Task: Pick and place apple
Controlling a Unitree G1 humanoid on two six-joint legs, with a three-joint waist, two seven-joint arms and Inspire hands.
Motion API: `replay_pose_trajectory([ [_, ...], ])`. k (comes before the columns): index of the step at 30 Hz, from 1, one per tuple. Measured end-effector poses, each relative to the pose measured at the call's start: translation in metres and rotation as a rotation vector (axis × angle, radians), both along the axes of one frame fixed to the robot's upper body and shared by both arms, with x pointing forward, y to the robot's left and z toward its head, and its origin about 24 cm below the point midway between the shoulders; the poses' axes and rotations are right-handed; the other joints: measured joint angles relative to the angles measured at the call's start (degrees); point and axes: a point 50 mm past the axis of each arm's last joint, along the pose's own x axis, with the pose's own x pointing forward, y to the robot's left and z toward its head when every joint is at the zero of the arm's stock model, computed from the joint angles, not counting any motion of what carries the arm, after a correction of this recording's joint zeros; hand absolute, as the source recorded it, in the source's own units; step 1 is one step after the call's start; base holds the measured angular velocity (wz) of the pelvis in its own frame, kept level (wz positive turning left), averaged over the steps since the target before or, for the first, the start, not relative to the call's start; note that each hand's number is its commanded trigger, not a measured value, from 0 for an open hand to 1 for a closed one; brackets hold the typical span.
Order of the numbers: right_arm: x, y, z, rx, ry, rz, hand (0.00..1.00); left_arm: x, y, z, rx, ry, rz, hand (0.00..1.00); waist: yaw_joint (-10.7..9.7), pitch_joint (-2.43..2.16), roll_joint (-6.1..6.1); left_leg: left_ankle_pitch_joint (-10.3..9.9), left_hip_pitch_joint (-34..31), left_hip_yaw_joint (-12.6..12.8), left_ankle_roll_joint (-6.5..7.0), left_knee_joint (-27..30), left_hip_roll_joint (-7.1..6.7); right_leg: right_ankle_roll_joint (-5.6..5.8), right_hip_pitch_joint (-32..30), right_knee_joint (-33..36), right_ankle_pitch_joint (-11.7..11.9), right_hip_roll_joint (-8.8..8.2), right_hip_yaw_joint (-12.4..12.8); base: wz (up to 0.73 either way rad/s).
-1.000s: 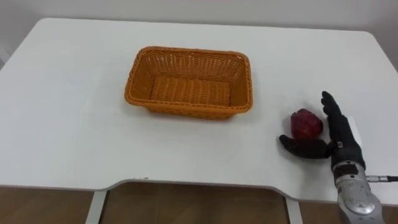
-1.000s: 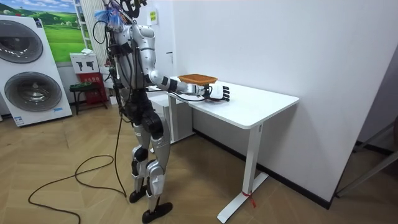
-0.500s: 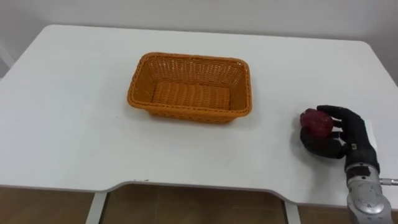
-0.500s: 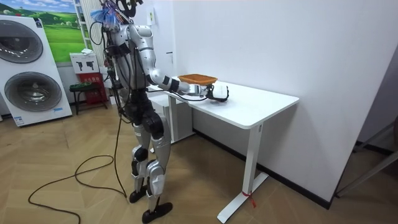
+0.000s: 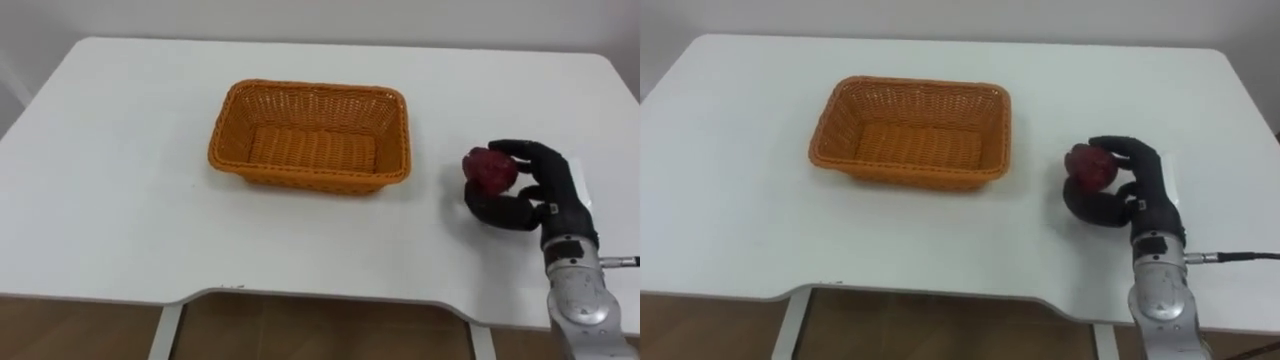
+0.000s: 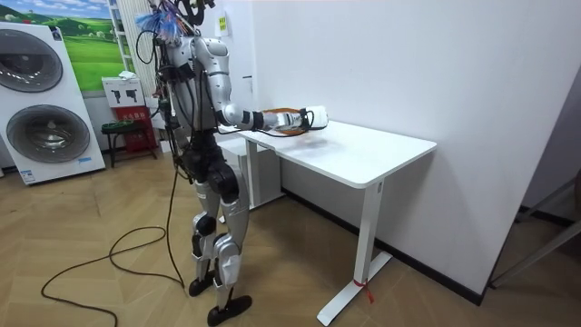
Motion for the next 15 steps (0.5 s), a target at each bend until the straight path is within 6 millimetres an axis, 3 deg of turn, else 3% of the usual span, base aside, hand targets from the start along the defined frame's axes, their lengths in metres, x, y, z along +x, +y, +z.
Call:
replay_pose_trajectory([
  [4,0.005,0.021,0.033,-0.02,-0.136,0.101,1.0,0.0,-0.003,-0.001,-0.005,0.003,-0.008,0.0,0.41,0.1,0.05,0.0,-0.88,-0.05,0.0,0.14,0.01,0.0,-0.8,0.04,0.0,-0.01,0.06,0.0],
  [7,0.006,0.033,0.047,-0.023,-0.191,0.16,1.0,0.001,-0.005,-0.001,-0.007,0.004,-0.023,0.0,0.97,0.1,0.05,0.0,-0.87,-0.08,0.0,0.14,0.01,0.0,-0.77,0.02,0.0,0.0,0.06,0.0],
  [11,0.006,0.044,0.051,-0.025,-0.2,0.219,1.0,0.004,-0.008,-0.002,-0.012,0.004,-0.047,0.0,1.6,0.16,0.13,0.0,-0.86,-0.09,0.0,0.11,0.02,0.0,-0.77,0.01,0.0,-0.01,0.17,0.0],
  [15,0.006,0.059,0.052,-0.034,-0.189,0.308,1.0,0.013,-0.011,-0.001,-0.015,-0.01,-0.083,0.0,2.43,0.51,0.7,0.0,-0.99,0.01,0.0,0.21,0.12,0.0,-0.99,0.05,0.0,-0.02,0.21,0.0],
])
